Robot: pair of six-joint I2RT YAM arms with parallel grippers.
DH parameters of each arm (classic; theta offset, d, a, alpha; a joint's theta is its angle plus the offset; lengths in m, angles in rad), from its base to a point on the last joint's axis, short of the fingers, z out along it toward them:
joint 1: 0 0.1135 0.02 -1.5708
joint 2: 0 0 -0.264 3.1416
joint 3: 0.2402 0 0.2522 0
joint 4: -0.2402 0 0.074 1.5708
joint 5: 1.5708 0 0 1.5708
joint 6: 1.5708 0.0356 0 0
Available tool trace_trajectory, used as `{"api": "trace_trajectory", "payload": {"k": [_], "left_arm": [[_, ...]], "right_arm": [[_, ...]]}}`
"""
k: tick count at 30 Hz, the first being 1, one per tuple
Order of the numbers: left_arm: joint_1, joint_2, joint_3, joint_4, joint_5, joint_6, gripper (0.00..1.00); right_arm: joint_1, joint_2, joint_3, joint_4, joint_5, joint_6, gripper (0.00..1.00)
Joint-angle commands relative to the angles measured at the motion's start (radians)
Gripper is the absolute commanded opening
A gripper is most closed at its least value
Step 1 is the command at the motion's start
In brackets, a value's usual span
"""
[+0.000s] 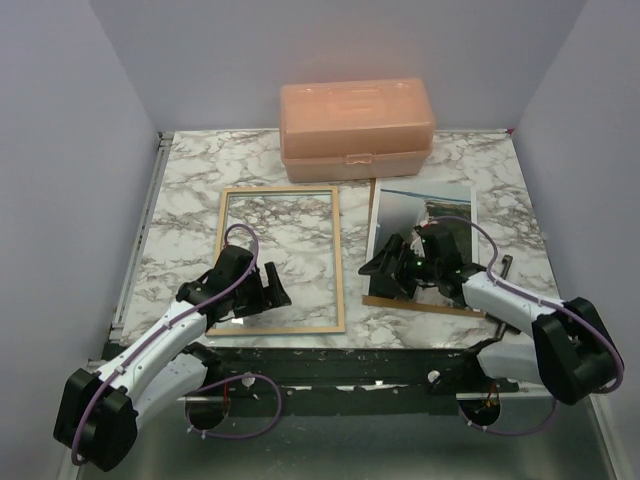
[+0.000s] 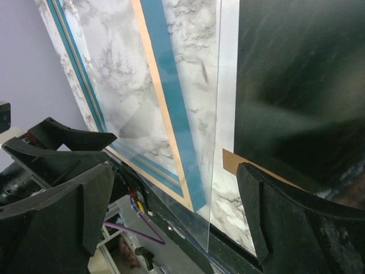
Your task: Put the photo into the frame
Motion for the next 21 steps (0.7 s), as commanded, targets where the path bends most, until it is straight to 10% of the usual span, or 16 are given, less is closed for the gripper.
{"api": "trace_trajectory", "payload": {"k": [1, 21], "left_arm": [[-0.002, -0.011, 0.003, 0.01, 0.021, -0.004, 0.84], [-0.001, -0.026, -0.031, 0.043, 0.046, -0.021, 0.84]], "right_arm": [[-0.001, 0.082, -0.02, 0.189, -0.077, 0.019, 0.97], [-0.012, 0.358, -0.079, 0.741, -0.235, 0.09, 0.67]]}}
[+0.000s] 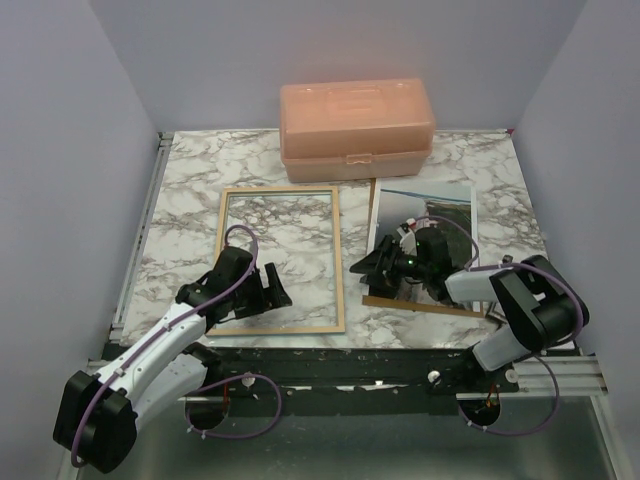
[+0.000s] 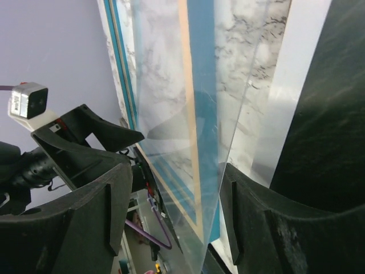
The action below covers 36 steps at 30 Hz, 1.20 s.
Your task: Put the photo into the frame
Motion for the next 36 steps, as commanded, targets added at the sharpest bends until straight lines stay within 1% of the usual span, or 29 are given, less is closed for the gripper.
{"api": "trace_trajectory", "payload": {"k": [1, 3, 9, 15, 18, 20, 25, 26, 28, 34, 36], "left_arm": [[-0.001, -0.012, -0.024, 0.034, 0.034, -0.016, 0.84], [-0.001, -0.011, -0.031, 0.04, 0.035, -0.017, 0.84], [-0.002, -0.01, -0.037, 0.055, 0.047, -0.028, 0.83], [-0.001, -0.016, -0.038, 0.056, 0.054, -0.031, 0.82], [-0.002, -0.022, -0.038, 0.047, 0.05, -0.03, 0.81], [-0.002, -0.03, -0.038, 0.042, 0.046, -0.03, 0.81], [-0.002, -0.04, -0.038, 0.037, 0.045, -0.031, 0.81], [-0.002, -0.041, -0.037, 0.036, 0.045, -0.033, 0.81], [-0.002, -0.046, -0.033, 0.032, 0.046, -0.033, 0.81], [-0.002, -0.089, -0.017, 0.012, 0.054, -0.024, 0.81], [-0.002, -0.113, -0.007, 0.003, 0.058, -0.018, 0.81]], "right_arm": [[-0.006, 0.057, -0.001, 0.164, -0.052, 0.015, 0.67], [-0.005, 0.093, -0.004, 0.224, -0.069, 0.023, 0.65], [-0.005, 0.231, -0.027, 0.421, -0.098, 0.11, 0.64], [-0.006, 0.338, -0.058, 0.608, -0.083, 0.185, 0.62], [-0.005, 0.378, -0.057, 0.657, -0.078, 0.207, 0.6], [-0.004, 0.398, -0.053, 0.677, -0.08, 0.215, 0.56], [-0.001, 0.435, -0.042, 0.681, -0.076, 0.214, 0.53], [-0.001, 0.44, -0.042, 0.683, -0.073, 0.213, 0.51], [0.001, 0.453, -0.041, 0.688, -0.071, 0.214, 0.43], [0.005, 0.483, -0.033, 0.719, -0.074, 0.227, 0.13], [0.005, 0.473, -0.036, 0.723, -0.078, 0.229, 0.07]]}}
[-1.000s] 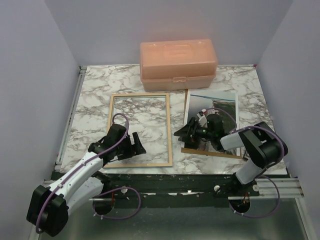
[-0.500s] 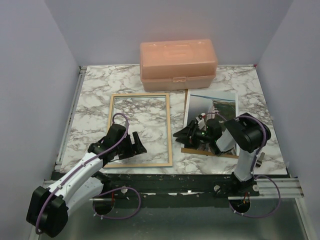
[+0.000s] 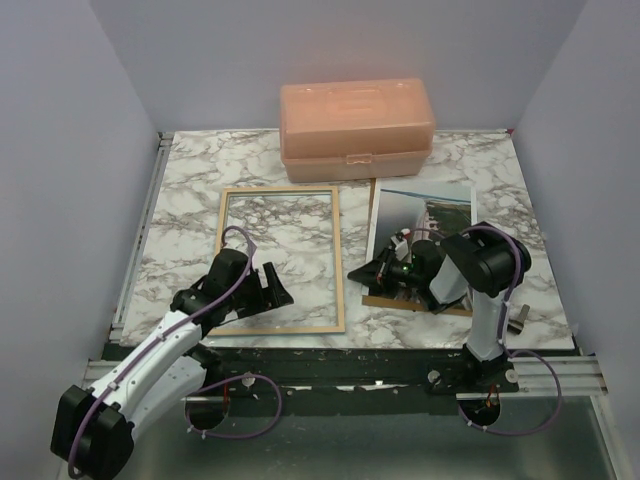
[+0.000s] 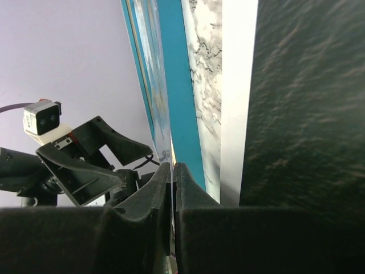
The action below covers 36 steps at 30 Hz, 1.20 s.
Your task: Put the photo into the frame
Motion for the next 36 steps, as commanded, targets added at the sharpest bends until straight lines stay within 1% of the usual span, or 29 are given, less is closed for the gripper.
{"api": "trace_trajectory", "payload": {"k": [1, 3, 6, 7, 9, 11, 14, 17, 21, 25, 28, 32, 36], "left_arm": [[-0.001, -0.062, 0.022, -0.031, 0.026, 0.009, 0.81], [-0.003, -0.088, 0.03, -0.037, 0.028, 0.012, 0.81], [-0.003, -0.113, 0.043, -0.045, 0.037, 0.015, 0.81], [-0.002, -0.117, 0.048, -0.047, 0.043, 0.017, 0.81], [-0.003, -0.123, 0.058, -0.054, 0.047, 0.02, 0.81], [-0.003, -0.124, 0.067, -0.058, 0.051, 0.022, 0.81], [-0.004, -0.122, 0.078, -0.056, 0.056, 0.023, 0.81], [-0.008, -0.112, 0.087, -0.052, 0.057, 0.019, 0.81], [-0.014, -0.085, 0.103, -0.048, 0.062, 0.02, 0.81], [-0.02, -0.039, 0.12, -0.037, 0.061, 0.019, 0.81], [-0.03, 0.011, 0.137, -0.021, 0.06, 0.016, 0.81], [-0.066, 0.107, 0.185, -0.01, 0.042, 0.01, 0.81], [-0.126, 0.234, 0.246, -0.001, 0.006, -0.008, 0.81]], "right_arm": [[0.005, 0.001, 0.004, 0.033, -0.003, -0.004, 0.04], [0.005, -0.037, 0.004, 0.0, -0.003, -0.012, 0.01], [0.005, -0.127, 0.012, -0.105, 0.002, -0.049, 0.01], [0.005, -0.171, 0.019, -0.167, 0.008, -0.073, 0.01], [0.005, -0.263, 0.041, -0.315, 0.027, -0.137, 0.01], [0.005, -0.366, 0.071, -0.503, 0.062, -0.206, 0.0], [0.005, -0.535, 0.14, -0.825, 0.161, -0.33, 0.01], [0.005, -0.677, 0.22, -1.091, 0.271, -0.413, 0.0], [0.005, -0.827, 0.34, -1.377, 0.36, -0.493, 0.0], [0.004, -0.909, 0.5, -1.625, 0.452, -0.554, 0.01], [0.004, -0.942, 0.625, -1.791, 0.534, -0.587, 0.0], [0.004, -0.968, 0.777, -1.936, 0.624, -0.617, 0.01], [0.004, -0.987, 0.921, -2.021, 0.683, -0.642, 0.0]]}}
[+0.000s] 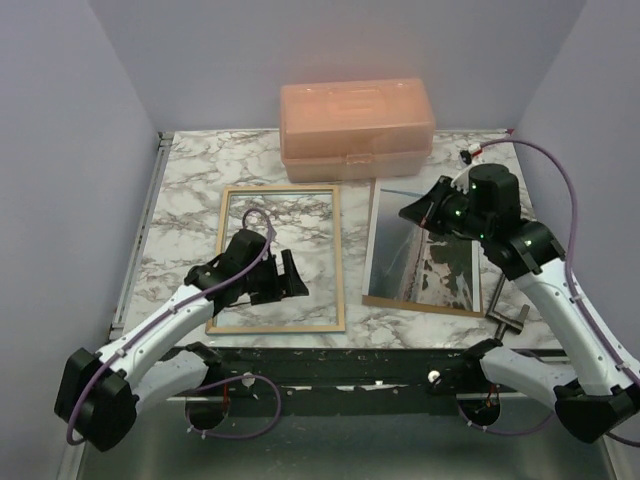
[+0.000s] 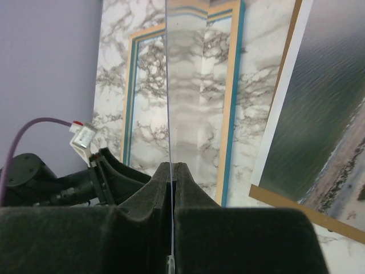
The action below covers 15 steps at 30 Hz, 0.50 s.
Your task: Put the photo into the frame
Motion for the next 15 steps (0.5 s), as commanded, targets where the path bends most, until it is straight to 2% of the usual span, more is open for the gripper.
{"api": "trace_trajectory", "payload": {"k": [1, 9, 15], "left_arm": [[-0.071, 0.128, 0.093, 0.036, -0.04, -0.022, 0.81], [-0.178, 0.413, 0.256, 0.087, -0.082, -0.039, 0.8], [-0.229, 0.619, 0.396, 0.094, -0.106, -0.029, 0.73]], "right_arm": [[-0.003, -0.037, 0.167, -0.181, 0.146, -0.061, 0.0], [-0.004, -0.076, 0.352, -0.299, 0.28, -0.103, 0.01], [-0.003, -0.105, 0.423, -0.371, 0.379, -0.129, 0.01]]}}
